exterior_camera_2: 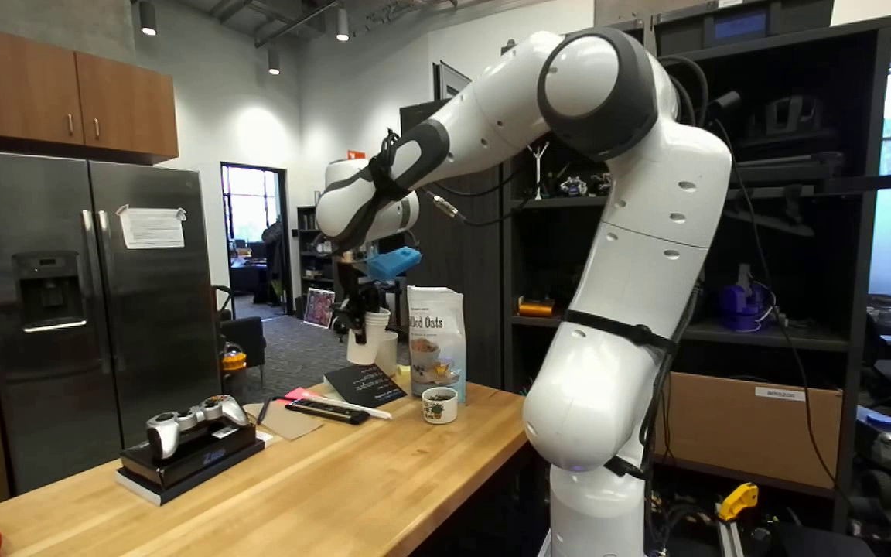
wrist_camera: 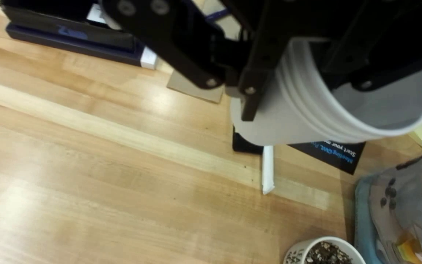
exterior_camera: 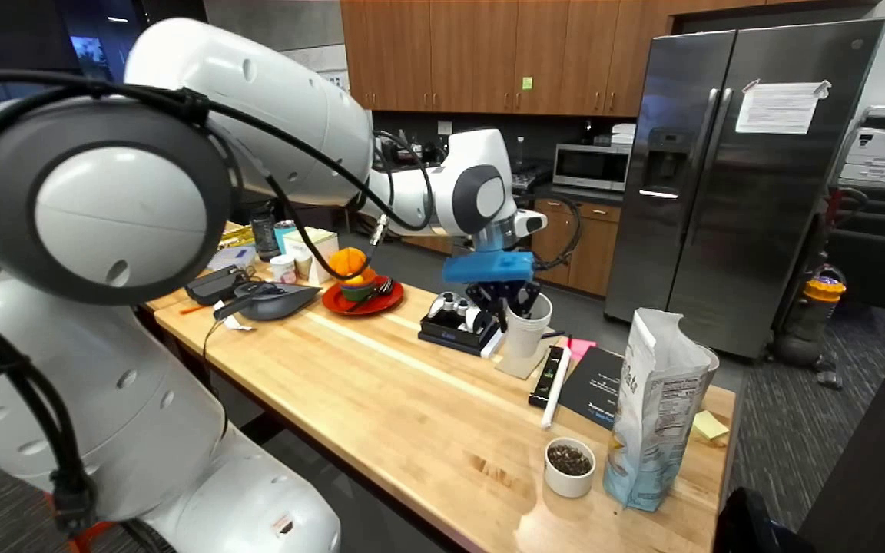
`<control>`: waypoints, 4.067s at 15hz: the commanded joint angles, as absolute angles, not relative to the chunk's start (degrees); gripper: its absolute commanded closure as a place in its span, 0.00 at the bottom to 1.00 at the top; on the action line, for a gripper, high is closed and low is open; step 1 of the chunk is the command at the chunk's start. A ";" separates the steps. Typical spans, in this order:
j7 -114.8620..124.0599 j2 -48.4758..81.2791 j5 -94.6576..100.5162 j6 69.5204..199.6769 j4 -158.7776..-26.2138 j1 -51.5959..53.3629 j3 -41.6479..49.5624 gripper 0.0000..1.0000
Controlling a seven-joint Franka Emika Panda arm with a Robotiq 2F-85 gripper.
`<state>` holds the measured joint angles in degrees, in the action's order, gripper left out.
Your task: Move the cups to the left
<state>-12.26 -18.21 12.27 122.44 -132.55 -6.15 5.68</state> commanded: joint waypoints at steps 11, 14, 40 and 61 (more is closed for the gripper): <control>-15.39 -21.71 14.31 117.98 -132.16 4.90 -4.60 0.95; -16.05 -20.65 16.65 117.48 -131.52 6.29 -6.52 0.95; -38.13 -13.56 18.27 119.11 -127.31 18.74 -14.55 0.79; -38.12 -13.09 18.46 118.74 -127.47 18.70 -14.81 0.28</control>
